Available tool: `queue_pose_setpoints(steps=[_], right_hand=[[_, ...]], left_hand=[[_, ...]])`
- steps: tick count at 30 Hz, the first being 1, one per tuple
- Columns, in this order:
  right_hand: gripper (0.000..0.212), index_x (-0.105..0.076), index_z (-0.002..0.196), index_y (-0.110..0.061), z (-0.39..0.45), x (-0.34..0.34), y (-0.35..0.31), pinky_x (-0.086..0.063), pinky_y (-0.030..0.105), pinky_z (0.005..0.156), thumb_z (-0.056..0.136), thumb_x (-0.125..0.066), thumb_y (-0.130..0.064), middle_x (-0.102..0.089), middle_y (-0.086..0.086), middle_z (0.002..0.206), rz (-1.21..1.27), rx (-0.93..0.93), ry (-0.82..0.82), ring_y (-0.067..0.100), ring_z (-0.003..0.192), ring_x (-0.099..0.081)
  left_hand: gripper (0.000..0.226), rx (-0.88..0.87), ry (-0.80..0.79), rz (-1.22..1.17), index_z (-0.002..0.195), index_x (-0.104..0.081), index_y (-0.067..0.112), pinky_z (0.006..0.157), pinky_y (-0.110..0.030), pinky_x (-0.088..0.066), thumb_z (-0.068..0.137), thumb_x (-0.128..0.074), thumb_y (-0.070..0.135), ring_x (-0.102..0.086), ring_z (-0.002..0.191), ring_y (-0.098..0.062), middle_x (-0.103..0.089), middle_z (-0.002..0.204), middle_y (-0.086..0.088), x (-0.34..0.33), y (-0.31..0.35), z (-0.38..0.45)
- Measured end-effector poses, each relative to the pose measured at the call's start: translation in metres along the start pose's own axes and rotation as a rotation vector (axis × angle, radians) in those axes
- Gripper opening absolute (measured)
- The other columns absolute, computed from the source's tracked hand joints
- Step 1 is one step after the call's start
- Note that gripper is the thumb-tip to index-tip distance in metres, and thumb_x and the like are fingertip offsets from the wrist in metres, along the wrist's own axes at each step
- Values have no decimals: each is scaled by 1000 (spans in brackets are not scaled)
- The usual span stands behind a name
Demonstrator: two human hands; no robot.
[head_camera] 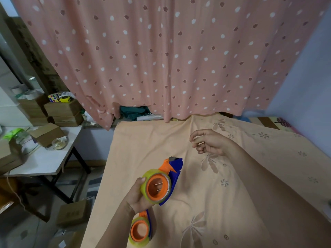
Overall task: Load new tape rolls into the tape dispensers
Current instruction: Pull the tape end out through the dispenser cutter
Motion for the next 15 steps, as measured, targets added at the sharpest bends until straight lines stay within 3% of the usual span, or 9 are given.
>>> queue_pose_setpoints(steps=[4, 8, 11, 15], right_hand=[[22, -65, 74, -3, 0, 1, 0, -40, 28, 46, 81, -48, 10, -50, 14, 61, 36, 81, 102, 20, 42, -42], [20, -72, 79, -3, -2, -1, 6, -48, 30, 50, 81, -55, 7, -54, 15, 60, -2, 58, 82, 24, 46, -51], [13, -74, 94, 0, -4, -4, 11, -60, 36, 65, 86, -64, 1, -68, 23, 75, 29, 21, 32, 36, 68, -71], [22, -68, 107, 11, -5, -10, 13, -62, 35, 77, 93, -68, -6, -71, 34, 104, 184, 17, -41, 41, 99, -72]], left_hand=[[90, 53, 50, -20, 120, -69, -1, 95, -50, -45, 44, -98, 39, -61, 106, -39, -64, 120, -24, 5, -6, 0], [87, 48, 63, -27, 116, -73, 0, 85, -51, -53, 48, -93, 48, -62, 101, -40, -65, 116, -25, 3, -4, 0], [89, 36, 32, -92, 120, -66, -2, 78, -49, -55, 52, -91, 49, -61, 96, -41, -60, 117, -27, -5, -3, 0], [100, 62, 12, -178, 129, -53, -2, 73, -48, -58, 51, -92, 46, -64, 91, -41, -56, 119, -28, -11, -3, -3]])
Point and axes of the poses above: each hand's wrist, its own z-axis towards the middle knuckle, its own x-axis out of the back of the hand, y = z × x, the point moved 9 cm from there along z, towards the middle knuckle
